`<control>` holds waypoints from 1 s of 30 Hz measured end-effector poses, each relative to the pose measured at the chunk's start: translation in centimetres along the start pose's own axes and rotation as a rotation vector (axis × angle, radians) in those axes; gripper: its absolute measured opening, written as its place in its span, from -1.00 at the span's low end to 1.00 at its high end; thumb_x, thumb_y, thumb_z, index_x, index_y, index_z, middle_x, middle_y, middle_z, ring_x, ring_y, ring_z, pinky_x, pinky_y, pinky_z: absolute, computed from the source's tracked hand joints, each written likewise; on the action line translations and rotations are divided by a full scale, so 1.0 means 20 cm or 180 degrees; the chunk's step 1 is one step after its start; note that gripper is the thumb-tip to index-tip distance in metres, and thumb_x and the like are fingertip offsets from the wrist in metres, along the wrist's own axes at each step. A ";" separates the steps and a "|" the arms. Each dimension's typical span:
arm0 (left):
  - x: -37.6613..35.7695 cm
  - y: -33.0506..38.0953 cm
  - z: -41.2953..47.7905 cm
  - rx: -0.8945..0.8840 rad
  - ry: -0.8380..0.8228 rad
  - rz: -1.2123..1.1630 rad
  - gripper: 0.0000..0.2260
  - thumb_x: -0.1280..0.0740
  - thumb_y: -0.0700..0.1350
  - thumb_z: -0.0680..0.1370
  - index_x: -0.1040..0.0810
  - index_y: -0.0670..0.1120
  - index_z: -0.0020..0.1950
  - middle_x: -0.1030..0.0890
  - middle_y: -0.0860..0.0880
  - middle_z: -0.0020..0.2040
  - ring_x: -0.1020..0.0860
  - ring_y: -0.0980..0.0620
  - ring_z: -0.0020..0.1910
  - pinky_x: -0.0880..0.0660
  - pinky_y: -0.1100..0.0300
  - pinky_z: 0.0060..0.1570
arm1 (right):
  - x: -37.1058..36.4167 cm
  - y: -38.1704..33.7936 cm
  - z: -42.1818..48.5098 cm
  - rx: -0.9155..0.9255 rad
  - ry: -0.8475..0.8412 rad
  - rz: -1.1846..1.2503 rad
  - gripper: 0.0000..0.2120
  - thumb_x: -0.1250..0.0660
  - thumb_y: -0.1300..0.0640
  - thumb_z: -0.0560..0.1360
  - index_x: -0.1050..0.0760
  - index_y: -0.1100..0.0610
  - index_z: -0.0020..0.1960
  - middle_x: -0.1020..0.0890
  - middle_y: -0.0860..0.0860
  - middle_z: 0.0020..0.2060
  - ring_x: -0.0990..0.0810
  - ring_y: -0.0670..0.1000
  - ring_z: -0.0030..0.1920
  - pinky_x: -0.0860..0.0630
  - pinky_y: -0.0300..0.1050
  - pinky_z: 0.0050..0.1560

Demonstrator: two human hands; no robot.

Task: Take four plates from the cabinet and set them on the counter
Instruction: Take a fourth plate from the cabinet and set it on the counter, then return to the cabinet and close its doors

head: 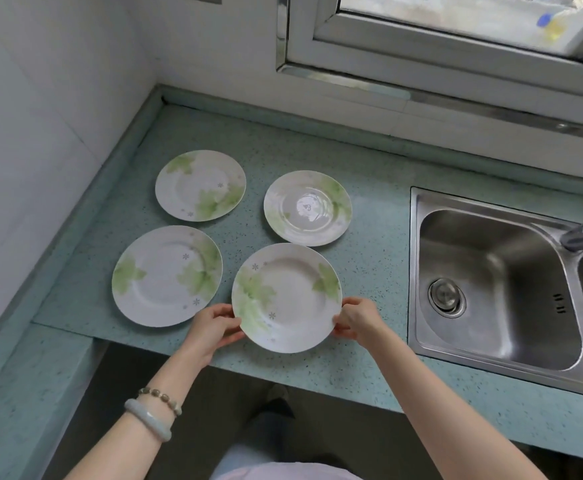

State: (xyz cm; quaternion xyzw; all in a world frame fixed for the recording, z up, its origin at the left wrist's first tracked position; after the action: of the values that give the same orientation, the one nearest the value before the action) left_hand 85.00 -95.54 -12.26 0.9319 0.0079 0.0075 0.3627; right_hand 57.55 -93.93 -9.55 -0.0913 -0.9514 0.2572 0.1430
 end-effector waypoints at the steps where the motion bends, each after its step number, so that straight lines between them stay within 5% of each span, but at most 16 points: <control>1: 0.00 0.00 0.00 -0.0004 0.0005 0.0016 -0.82 -0.34 -0.38 0.49 -0.57 -0.16 0.02 -0.63 -0.13 0.05 -0.65 -0.08 -0.02 -0.62 0.16 -0.21 | 0.00 0.00 0.00 -0.0017 -0.0015 0.0028 -0.71 -0.15 0.57 0.39 -0.50 0.25 -0.20 -0.60 0.24 -0.21 -0.59 0.21 -0.21 -0.65 0.01 -0.35; 4: 0.00 0.01 0.01 -0.0011 0.0009 0.0115 -0.83 -0.34 -0.38 0.49 -0.57 -0.19 0.03 -0.63 -0.14 0.05 -0.65 -0.08 -0.03 -0.62 0.16 -0.21 | 0.02 -0.01 0.00 -0.0005 -0.0080 -0.0070 -0.77 -0.17 0.56 0.36 -0.49 0.29 -0.17 -0.57 0.23 -0.26 -0.56 0.17 -0.29 -0.58 -0.10 -0.48; 8: 0.00 0.04 0.01 -0.0124 -0.0016 0.0634 -0.83 -0.35 -0.36 0.49 -0.55 -0.19 0.04 -0.62 -0.15 0.06 -0.65 -0.06 -0.04 -0.62 0.18 -0.24 | 0.02 -0.03 0.01 0.0153 0.0031 -0.0631 -0.79 -0.23 0.43 0.36 -0.49 0.27 -0.04 -0.52 0.14 -0.32 -0.46 0.08 -0.39 -0.49 -0.12 -0.32; 13: 0.02 0.13 -0.05 -0.0600 0.0440 0.1725 -0.72 -0.41 -0.14 0.48 -0.50 -0.11 0.17 -0.57 0.01 -0.06 -0.64 0.00 -0.17 -0.63 0.07 -0.14 | 0.06 -0.15 -0.03 0.0773 0.0554 -0.1098 -0.46 -0.34 0.24 0.37 -0.34 0.15 0.33 -0.49 0.13 0.19 -0.49 0.12 0.15 -0.48 0.02 0.11; 21: 0.00 0.57 -0.28 -0.2167 0.0704 0.1906 -0.42 -0.45 0.03 0.44 -0.34 -0.03 0.40 -0.36 0.00 0.28 -0.33 -0.05 0.32 -0.36 -0.02 0.31 | 0.11 -0.43 -0.36 0.2263 0.0097 -0.0599 -0.24 -0.51 0.12 0.35 -0.23 -0.02 0.45 -0.33 -0.02 0.43 -0.31 -0.02 0.40 -0.29 -0.07 0.29; 26: -0.19 0.78 -0.51 -0.2920 -0.0233 0.1446 -0.16 -0.47 0.13 0.35 -0.03 0.24 0.48 -0.15 0.20 0.47 -0.14 0.22 0.47 -0.14 0.27 0.37 | 0.21 -0.49 -0.64 0.2905 0.0007 -0.0090 -0.05 -0.54 0.10 0.33 -0.02 -0.19 0.50 -0.19 -0.06 0.50 -0.28 -0.08 0.42 -0.32 -0.09 0.34; 30: -0.37 0.92 -0.58 -0.3016 -0.1049 0.1537 -0.02 -0.52 0.13 0.29 0.07 0.25 0.51 -0.14 0.18 0.51 -0.10 0.33 0.47 -0.12 0.23 0.41 | 0.38 -0.46 -0.76 0.3106 0.0389 0.0085 0.02 -0.53 0.18 0.35 0.10 -0.16 0.52 -0.11 -0.01 0.53 -0.25 -0.07 0.45 -0.27 -0.08 0.41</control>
State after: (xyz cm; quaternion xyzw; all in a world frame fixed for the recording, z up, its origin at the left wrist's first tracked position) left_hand 77.45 -101.47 8.73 0.6310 -0.2670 -0.0527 0.7265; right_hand 54.20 -92.88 9.47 -0.0408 -0.7086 0.6688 0.2212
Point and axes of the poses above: each hand's wrist, its own z-axis towards the middle knuckle, its own x-axis out of the back of the hand, y = z × x, the point moved 3 cm from there along z, towards the middle knuckle
